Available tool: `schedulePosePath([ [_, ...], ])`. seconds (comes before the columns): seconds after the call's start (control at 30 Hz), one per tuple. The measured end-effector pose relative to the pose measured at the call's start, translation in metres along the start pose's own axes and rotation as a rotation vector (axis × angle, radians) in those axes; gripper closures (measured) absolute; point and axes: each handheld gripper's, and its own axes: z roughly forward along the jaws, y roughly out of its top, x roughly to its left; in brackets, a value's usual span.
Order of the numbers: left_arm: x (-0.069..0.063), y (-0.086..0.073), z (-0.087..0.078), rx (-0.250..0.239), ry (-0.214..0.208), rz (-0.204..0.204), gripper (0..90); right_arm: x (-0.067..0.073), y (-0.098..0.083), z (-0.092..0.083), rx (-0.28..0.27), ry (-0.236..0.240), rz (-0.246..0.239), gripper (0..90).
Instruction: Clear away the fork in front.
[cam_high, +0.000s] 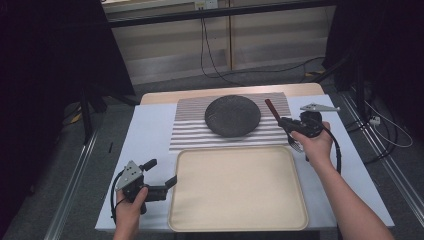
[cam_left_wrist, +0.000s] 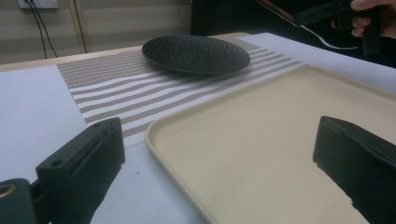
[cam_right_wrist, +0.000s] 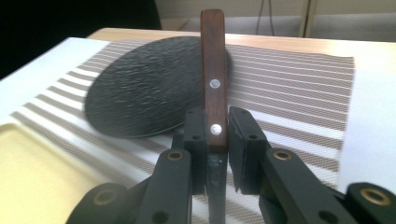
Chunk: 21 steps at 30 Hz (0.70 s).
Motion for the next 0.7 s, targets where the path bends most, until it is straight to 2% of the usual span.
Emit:
schedulePosePath([
  [0.1, -0.001, 0.001, 0.0, 0.002, -0.003, 0.0, 2.4, 0.005, -0.003, -0.003, -0.012, 0.021, 0.004, 78.6],
  [0.17, -0.001, 0.001, 0.0, 0.002, -0.005, 0.002, 2.4, 0.014, -0.008, -0.006, -0.018, 0.046, -0.012, 78.5],
  [0.23, -0.002, 0.002, 0.001, -0.001, -0.004, -0.007, 2.4, 0.017, -0.009, -0.008, -0.024, 0.051, -0.012, 78.5],
  [0.37, -0.003, 0.003, 0.001, 0.007, -0.01, 0.005, 2.4, 0.028, -0.014, -0.018, -0.042, 0.083, -0.029, 78.5],
  [0.5, -0.004, 0.005, 0.0, 0.004, -0.012, 0.005, 2.4, 0.031, -0.018, -0.023, -0.054, 0.105, -0.022, 78.5],
  [0.6, -0.005, 0.006, 0.0, 0.008, -0.011, 0.009, 2.4, 0.036, -0.022, -0.028, -0.06, 0.115, -0.033, 78.5],
  [0.7, -0.007, 0.008, 0.001, 0.008, -0.015, 0.005, 2.2, 0.039, -0.028, -0.033, -0.07, 0.153, 0.0, 78.5],
])
